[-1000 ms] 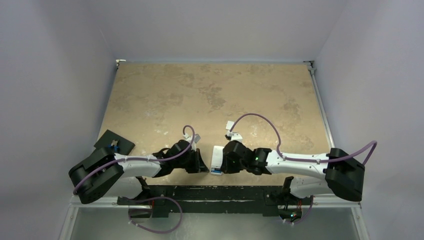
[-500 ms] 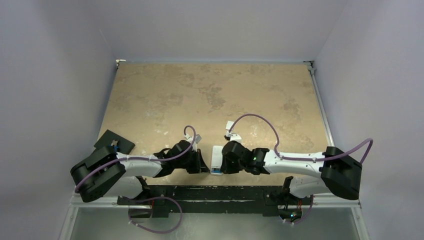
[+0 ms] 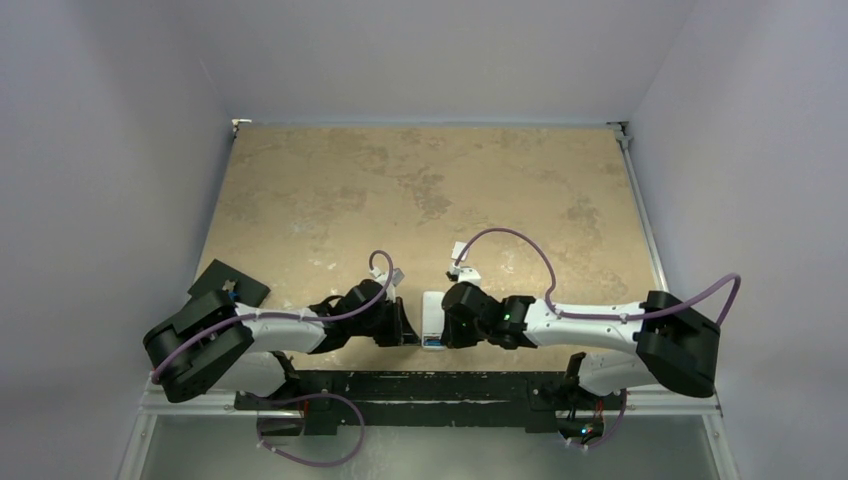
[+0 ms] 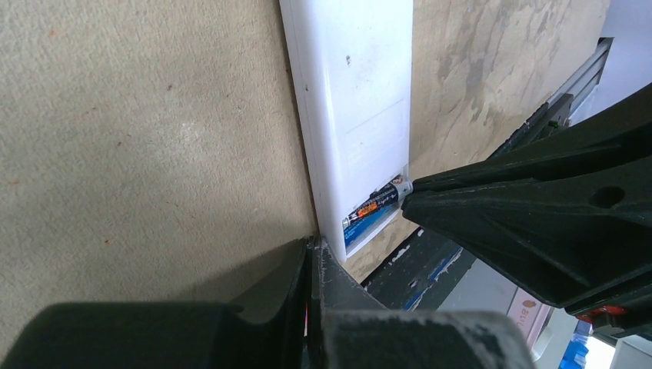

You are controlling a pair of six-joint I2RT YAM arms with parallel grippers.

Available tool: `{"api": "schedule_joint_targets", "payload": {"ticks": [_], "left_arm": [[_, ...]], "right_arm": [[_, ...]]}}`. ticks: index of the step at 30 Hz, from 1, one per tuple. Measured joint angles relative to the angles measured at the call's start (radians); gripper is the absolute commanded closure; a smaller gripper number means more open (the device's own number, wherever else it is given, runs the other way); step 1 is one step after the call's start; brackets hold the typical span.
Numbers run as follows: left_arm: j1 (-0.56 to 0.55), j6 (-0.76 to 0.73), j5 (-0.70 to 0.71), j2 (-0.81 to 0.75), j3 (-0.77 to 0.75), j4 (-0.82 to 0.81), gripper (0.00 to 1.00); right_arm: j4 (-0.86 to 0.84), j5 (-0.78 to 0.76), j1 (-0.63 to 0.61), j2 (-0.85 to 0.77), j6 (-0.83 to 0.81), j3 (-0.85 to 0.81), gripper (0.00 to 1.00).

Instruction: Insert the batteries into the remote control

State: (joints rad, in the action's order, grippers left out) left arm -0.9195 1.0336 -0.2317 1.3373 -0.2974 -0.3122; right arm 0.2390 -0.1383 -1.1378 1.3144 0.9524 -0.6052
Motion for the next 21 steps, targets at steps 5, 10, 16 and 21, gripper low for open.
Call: {"api": "schedule_joint_targets", "payload": {"ticks": [5,10,16,21], "left_arm": [[0.0,0.0,0.0,0.003,-0.002,0.0,1.0],[-0.005,0.0,0.0,0.008,-0.006,-0.001,1.0],[-0.005,0.0,0.0,0.012,-0.009,-0.001,1.0],[-0.006,0.0,0.0,0.013,-0.01,-0.002,1.0]], "right_arm": [[0.009,-0.002,0.0,0.004,-0.014,-0.008,0.78],[0.026,-0.01,0.0,0.006,-0.03,-0.024,0.73],[0.067,-0.039,0.0,-0.015,-0.045,-0.038,0.72],[0.102,-0.073,0.0,-0.021,-0.056,-0.063,0.72]]}}
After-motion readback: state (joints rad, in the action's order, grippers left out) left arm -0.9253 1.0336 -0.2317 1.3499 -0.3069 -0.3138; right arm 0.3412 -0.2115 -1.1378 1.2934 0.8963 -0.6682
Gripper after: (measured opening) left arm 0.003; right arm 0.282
